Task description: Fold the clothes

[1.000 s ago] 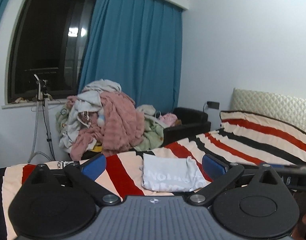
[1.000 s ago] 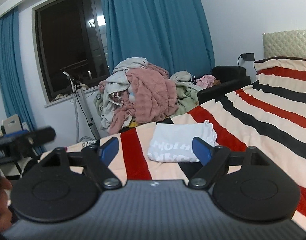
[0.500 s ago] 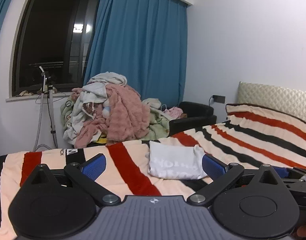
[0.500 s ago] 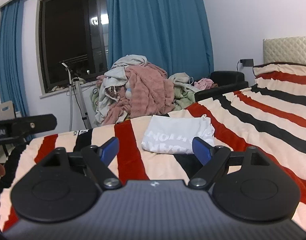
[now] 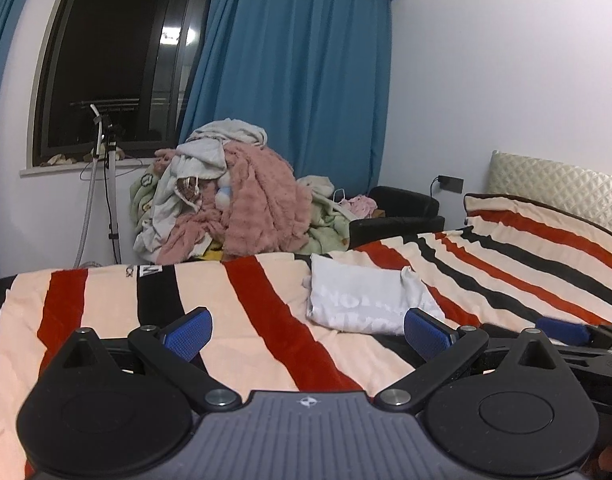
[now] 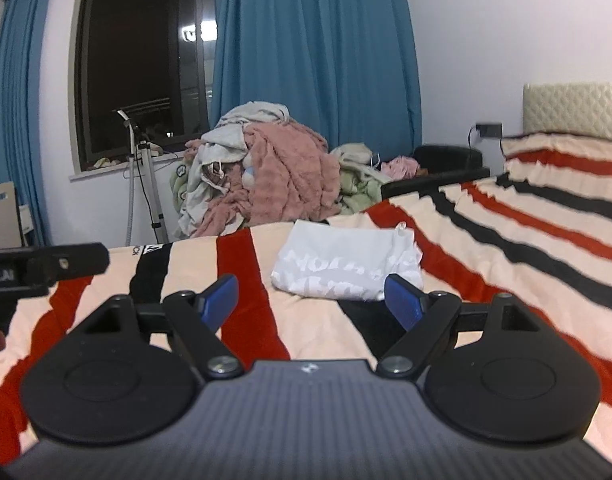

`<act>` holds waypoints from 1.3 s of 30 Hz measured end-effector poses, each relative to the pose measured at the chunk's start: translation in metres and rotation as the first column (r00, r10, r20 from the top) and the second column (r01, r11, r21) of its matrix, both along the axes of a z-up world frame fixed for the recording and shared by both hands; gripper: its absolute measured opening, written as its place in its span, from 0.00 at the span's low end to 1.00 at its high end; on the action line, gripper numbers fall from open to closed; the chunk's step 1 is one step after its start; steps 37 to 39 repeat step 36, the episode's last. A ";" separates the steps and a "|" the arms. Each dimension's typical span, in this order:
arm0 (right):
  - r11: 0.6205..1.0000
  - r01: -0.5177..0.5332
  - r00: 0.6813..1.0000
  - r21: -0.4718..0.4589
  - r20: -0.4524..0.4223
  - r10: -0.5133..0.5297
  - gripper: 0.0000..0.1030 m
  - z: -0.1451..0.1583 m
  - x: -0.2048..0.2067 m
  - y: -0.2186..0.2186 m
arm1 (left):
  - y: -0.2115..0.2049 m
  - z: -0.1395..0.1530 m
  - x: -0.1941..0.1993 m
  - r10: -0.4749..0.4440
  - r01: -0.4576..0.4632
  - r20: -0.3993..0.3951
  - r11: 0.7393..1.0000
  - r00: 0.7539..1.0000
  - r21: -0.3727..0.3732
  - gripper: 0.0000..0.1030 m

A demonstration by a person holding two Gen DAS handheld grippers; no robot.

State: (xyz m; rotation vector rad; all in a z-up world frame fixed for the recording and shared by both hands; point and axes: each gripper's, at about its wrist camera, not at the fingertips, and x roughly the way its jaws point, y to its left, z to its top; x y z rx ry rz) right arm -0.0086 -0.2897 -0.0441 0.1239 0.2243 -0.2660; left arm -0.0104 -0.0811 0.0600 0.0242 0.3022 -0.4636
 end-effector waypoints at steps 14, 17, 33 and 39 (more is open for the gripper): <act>1.000 0.011 1.000 0.019 -0.021 -0.010 0.80 -0.002 0.002 -0.001 | -0.009 -0.005 -0.002 -0.008 0.007 0.010 1.000 1.000 0.018 1.00; 1.000 0.012 1.000 0.014 -0.027 -0.012 0.80 -0.002 0.004 0.002 | -0.008 -0.004 -0.003 -0.006 0.006 0.008 1.000 1.000 0.016 1.00; 0.999 0.015 0.999 0.034 -0.041 -0.014 0.80 -0.002 0.006 0.001 | -0.005 0.000 -0.015 0.010 -0.010 0.038 1.000 0.999 0.017 1.00; 0.999 0.015 0.999 0.035 -0.040 -0.013 0.80 -0.002 0.006 0.001 | -0.004 0.001 -0.015 0.005 -0.006 0.037 1.000 0.999 0.018 1.00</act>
